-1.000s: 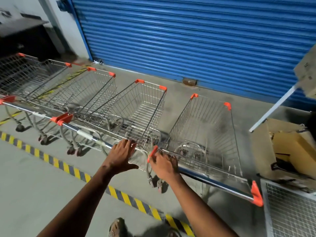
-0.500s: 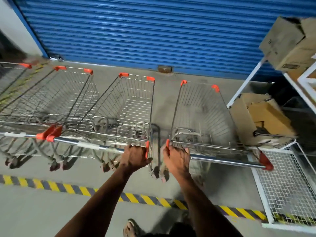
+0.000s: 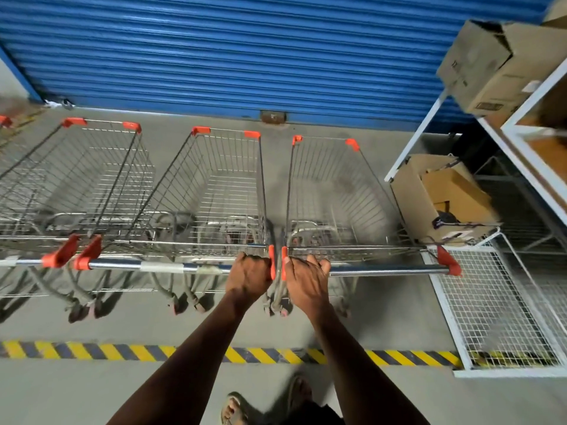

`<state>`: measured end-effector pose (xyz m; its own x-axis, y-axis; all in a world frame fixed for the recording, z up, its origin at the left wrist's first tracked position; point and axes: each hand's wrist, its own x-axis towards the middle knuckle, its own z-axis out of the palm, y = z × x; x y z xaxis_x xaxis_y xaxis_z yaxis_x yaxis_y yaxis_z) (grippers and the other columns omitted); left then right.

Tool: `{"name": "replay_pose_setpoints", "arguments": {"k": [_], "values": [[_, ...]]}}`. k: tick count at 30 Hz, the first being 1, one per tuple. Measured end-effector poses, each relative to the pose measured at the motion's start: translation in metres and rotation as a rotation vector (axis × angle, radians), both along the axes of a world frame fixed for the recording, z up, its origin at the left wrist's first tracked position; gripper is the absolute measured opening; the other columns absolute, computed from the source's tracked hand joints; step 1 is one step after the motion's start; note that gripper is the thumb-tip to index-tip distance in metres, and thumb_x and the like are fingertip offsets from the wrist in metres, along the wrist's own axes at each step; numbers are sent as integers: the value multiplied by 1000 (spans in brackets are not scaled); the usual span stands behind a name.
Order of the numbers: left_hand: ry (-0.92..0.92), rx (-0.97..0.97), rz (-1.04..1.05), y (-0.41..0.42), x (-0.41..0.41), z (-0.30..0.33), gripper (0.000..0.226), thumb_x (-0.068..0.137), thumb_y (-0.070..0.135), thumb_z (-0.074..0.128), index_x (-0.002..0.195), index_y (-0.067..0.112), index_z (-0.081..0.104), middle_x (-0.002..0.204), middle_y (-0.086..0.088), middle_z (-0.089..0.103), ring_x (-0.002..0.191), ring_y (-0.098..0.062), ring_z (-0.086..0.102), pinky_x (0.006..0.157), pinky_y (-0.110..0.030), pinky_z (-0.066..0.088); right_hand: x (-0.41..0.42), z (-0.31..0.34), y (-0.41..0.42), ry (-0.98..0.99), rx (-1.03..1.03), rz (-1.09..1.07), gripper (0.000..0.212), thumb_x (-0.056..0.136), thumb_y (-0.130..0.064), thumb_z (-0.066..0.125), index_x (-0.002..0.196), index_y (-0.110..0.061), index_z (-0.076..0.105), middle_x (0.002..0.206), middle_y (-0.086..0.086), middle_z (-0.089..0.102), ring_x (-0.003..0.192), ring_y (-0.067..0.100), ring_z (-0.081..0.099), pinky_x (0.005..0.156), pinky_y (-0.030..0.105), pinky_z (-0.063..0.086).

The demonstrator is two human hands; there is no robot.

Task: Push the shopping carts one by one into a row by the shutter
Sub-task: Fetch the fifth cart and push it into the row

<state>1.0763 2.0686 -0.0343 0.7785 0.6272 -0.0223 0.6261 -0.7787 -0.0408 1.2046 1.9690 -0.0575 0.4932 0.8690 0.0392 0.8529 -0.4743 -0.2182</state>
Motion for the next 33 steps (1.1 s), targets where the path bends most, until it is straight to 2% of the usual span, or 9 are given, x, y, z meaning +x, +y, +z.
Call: {"name": "replay_pose_setpoints", "arguments": {"k": [4,8,14,17,22,24,26,29,33], "values": [[12,-24,18,3,0,1,22,93,34,51,76,23,61,57,0,62,54,-18,59,76,-35,42,-6,11,9,29,-35,-71,60,107,-38,17,85,-23,71,87,-5,75,111,20,60,100,44,24],[48,-70,13,7,8,2,30,98,41,44,73,26,48,68,2,66,61,-19,57,91,-39,40,-23,23,22,-30,-107,-77,59,106,-36,14,88,-23,69,86,-2,75,109,24,63,96,44,24],[26,-43,19,10,7,-2,38,97,42,43,64,25,46,57,8,56,53,-15,48,100,-42,39,-25,22,23,-65,-122,-66,46,106,-34,23,89,-23,64,83,-1,73,100,26,64,94,46,30],[20,-39,20,7,5,-6,41,98,46,42,64,25,50,54,9,53,52,-11,48,107,-46,33,-27,20,22,-19,-108,-143,59,101,-35,11,81,-20,65,74,1,70,94,28,65,94,48,32],[64,-109,29,11,6,-3,38,94,49,49,65,25,46,58,9,53,58,-14,52,100,-43,41,-35,25,31,132,-27,-274,59,104,-44,15,61,-24,51,67,0,69,89,22,63,100,48,28],[80,-103,20,11,5,-1,36,92,55,48,72,26,53,63,8,60,61,-14,56,102,-44,40,-35,33,29,133,-48,-233,70,98,-48,2,73,-22,62,81,3,74,97,21,62,103,47,26],[83,-104,18,11,3,0,38,91,59,46,75,26,55,67,6,64,65,-15,60,100,-42,40,-34,36,27,138,-46,-205,70,102,-45,3,91,-22,69,92,4,75,102,18,59,102,44,21],[88,-93,4,11,2,1,39,89,62,42,76,27,54,68,5,63,68,-16,61,97,-41,41,-35,39,25,154,-28,-224,53,111,-39,19,77,-28,58,83,2,73,105,18,60,100,43,19],[76,-83,6,12,1,-1,45,86,65,39,79,27,60,70,5,67,72,-16,66,99,-42,40,-35,38,25,163,-54,-225,54,112,-43,23,79,-27,62,80,1,71,109,19,61,100,42,18]]}}
